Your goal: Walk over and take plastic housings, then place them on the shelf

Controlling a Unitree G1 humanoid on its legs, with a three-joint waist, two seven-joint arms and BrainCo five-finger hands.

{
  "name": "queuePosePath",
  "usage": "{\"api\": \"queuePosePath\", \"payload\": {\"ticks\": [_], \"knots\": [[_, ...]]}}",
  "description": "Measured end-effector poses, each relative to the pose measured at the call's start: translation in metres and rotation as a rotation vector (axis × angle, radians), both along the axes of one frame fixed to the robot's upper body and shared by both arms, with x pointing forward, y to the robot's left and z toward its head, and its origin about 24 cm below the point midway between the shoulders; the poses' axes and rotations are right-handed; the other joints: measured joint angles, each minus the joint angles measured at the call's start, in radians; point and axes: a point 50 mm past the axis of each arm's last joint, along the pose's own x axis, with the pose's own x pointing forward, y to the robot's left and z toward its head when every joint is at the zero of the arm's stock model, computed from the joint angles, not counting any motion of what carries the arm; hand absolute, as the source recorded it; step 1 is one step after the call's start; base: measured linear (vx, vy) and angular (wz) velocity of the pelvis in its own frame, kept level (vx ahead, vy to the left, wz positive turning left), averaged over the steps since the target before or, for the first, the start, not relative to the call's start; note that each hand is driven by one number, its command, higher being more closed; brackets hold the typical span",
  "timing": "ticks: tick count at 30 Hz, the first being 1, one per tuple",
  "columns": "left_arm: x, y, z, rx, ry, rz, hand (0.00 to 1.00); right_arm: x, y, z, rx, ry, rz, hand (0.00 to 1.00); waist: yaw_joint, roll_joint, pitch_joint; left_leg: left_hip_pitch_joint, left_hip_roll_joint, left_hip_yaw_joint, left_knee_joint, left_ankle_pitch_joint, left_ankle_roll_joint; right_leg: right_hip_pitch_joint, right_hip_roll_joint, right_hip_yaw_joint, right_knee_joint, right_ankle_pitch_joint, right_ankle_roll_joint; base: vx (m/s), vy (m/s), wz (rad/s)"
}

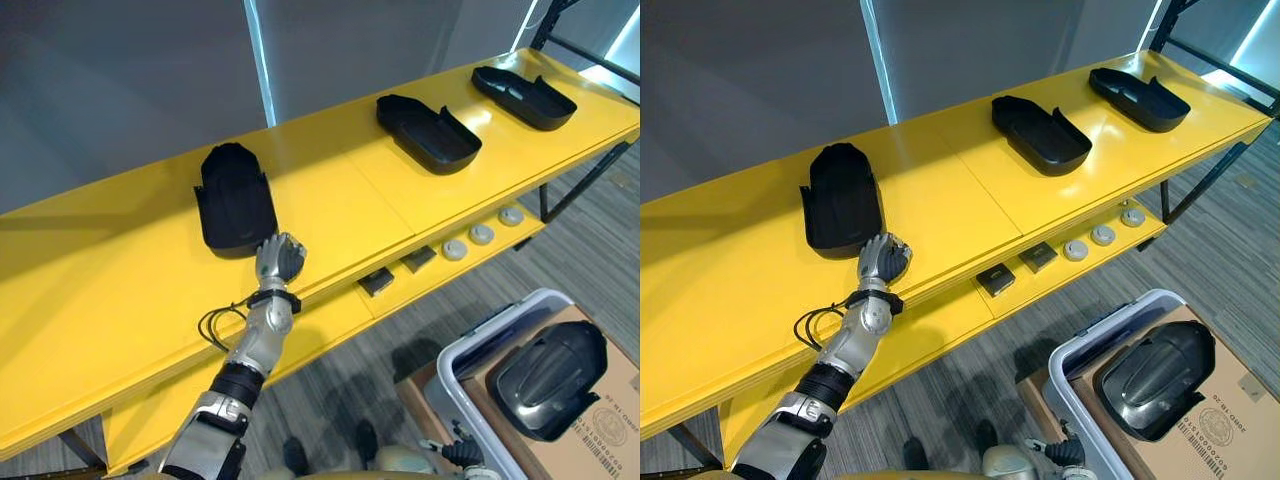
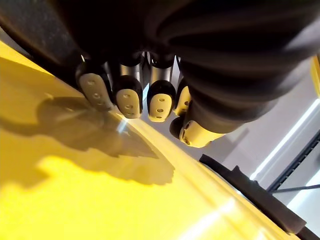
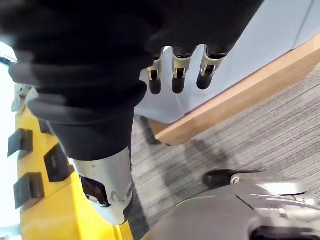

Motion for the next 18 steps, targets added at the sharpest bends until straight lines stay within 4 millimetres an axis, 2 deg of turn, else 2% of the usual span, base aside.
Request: {"api": "queuePosePath", "payload": {"ticks": [6, 11, 13, 16, 18], "knots": [[0.002, 0.004, 0.002, -0.005, -0.007, 0.018, 1.0, 0.003, 0.001, 0.001, 0.001, -0.007, 0.001, 0.0, -0.016, 0.0, 0.0, 0.0, 0.0, -0.001, 0.0, 0.0, 0.0, 0.0, -0.001, -0.002, 0.002, 0.0, 0.0, 0.0, 0.0, 0.0], [-0.002, -0.006, 0.012, -0.013, -0.054, -0.027, 1.0, 0.003, 0.001, 0.0, 0.001, -0.007, 0.001, 0.0, -0.015, 0.0, 0.0, 0.001, -0.001, -0.012, 0.0, 0.001, 0.0, 0.002, -0.003, -0.012, 0.009, -0.004, 0.001, -0.01, -0.005, 0.06], [-0.011, -0.019, 0.027, -0.047, -0.135, -0.081, 1.0, 0.002, 0.001, 0.0, 0.001, -0.005, 0.001, 0.0, -0.014, 0.0, 0.001, 0.007, -0.005, -0.028, 0.0, 0.001, 0.0, 0.013, -0.006, -0.027, 0.014, -0.009, 0.001, 0.0, -0.002, 0.19], [-0.023, -0.026, 0.047, -0.109, -0.235, -0.137, 1.0, 0.003, 0.001, 0.0, 0.001, -0.007, 0.002, 0.0, -0.009, 0.001, 0.0, 0.017, -0.007, -0.036, 0.0, 0.001, 0.0, 0.027, -0.009, -0.037, 0.014, -0.013, 0.003, 0.0, -0.002, 0.14], [-0.036, -0.031, 0.074, -0.182, -0.368, -0.193, 1.0, 0.001, 0.0, 0.0, 0.0, -0.001, 0.002, 0.0, 0.002, 0.003, 0.0, 0.019, -0.009, -0.056, 0.0, 0.0, 0.0, 0.036, -0.011, -0.054, 0.014, -0.017, 0.0, -0.02, -0.011, 0.2]]}}
